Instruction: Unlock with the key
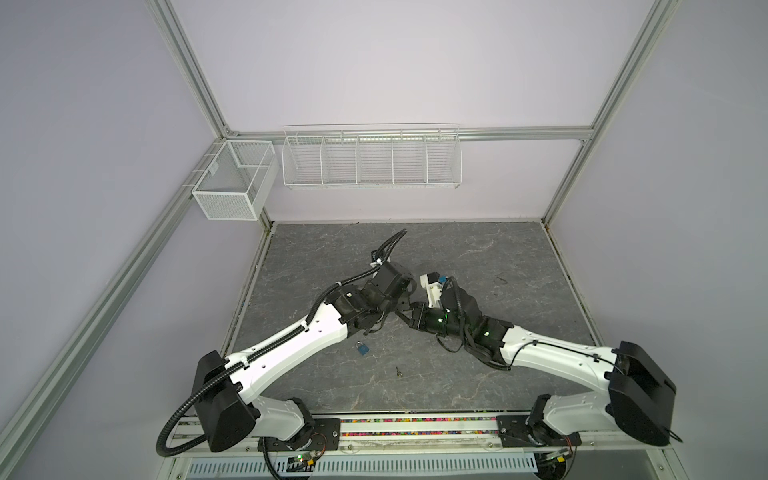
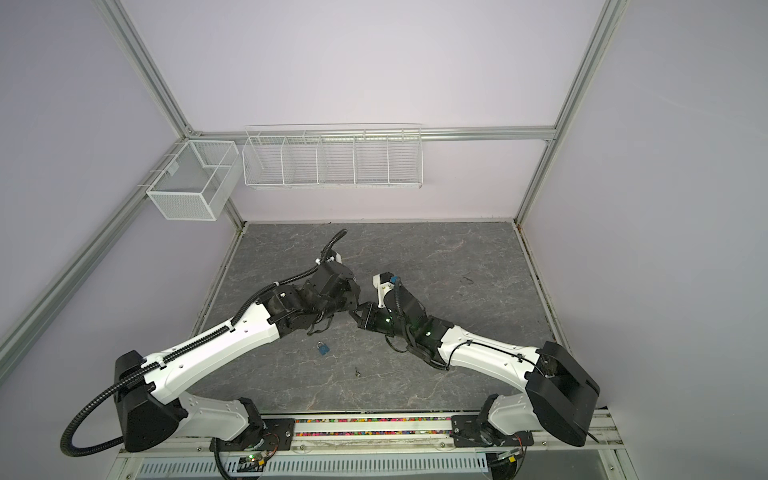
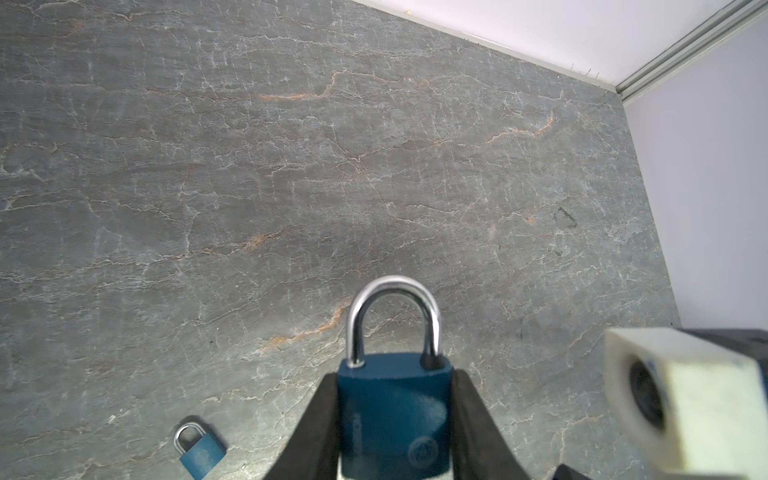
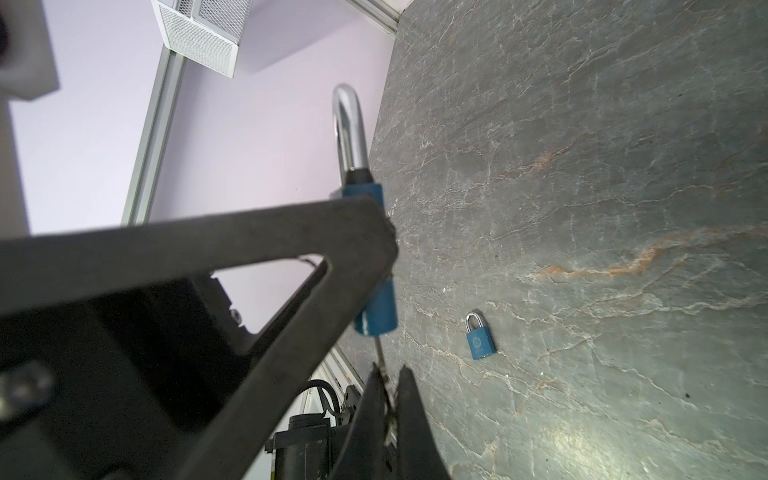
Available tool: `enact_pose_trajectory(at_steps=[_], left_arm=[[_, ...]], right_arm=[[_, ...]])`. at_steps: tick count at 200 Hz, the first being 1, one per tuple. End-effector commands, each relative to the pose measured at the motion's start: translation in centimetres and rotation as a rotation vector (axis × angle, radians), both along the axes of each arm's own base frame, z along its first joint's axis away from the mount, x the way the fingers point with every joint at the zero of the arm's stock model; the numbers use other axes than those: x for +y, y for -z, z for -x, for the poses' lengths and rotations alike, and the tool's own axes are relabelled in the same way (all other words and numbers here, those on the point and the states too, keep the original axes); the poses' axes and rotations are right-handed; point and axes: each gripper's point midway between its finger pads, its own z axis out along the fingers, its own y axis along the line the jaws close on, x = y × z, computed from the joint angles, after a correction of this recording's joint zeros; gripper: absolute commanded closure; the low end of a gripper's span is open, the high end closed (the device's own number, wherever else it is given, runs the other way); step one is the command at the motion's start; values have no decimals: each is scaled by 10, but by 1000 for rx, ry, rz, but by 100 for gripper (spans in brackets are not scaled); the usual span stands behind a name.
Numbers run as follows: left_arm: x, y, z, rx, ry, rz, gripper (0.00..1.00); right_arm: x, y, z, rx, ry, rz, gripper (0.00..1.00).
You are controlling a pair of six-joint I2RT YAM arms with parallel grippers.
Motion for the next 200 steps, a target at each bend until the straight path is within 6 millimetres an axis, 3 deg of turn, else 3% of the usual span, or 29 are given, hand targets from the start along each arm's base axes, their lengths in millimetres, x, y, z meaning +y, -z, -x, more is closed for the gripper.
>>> enact_pose_trajectory(at_steps=[1,51,127,132,154,200], left_arm=[[5,1,5,13,-25,11,100],[6,7,13,27,-17,12,100],[13,9,25,21,32,-35,100],[14,10,25,21,32,-45,100],[22,13,23,18,16,-99,100],[21,15,24,31,25,-110,100]], right_arm=[[4,-26,-14,-36,44,-84,94],[4,-50,-20,-116,51,-116,94],[9,-58,-25,-140,-11,-127,94],[12,-73,-26,-160,-21,-151,94],[17,-84,-20,-173,-62,-179,94],[7,-76,-23,-159,-29,-120,94]])
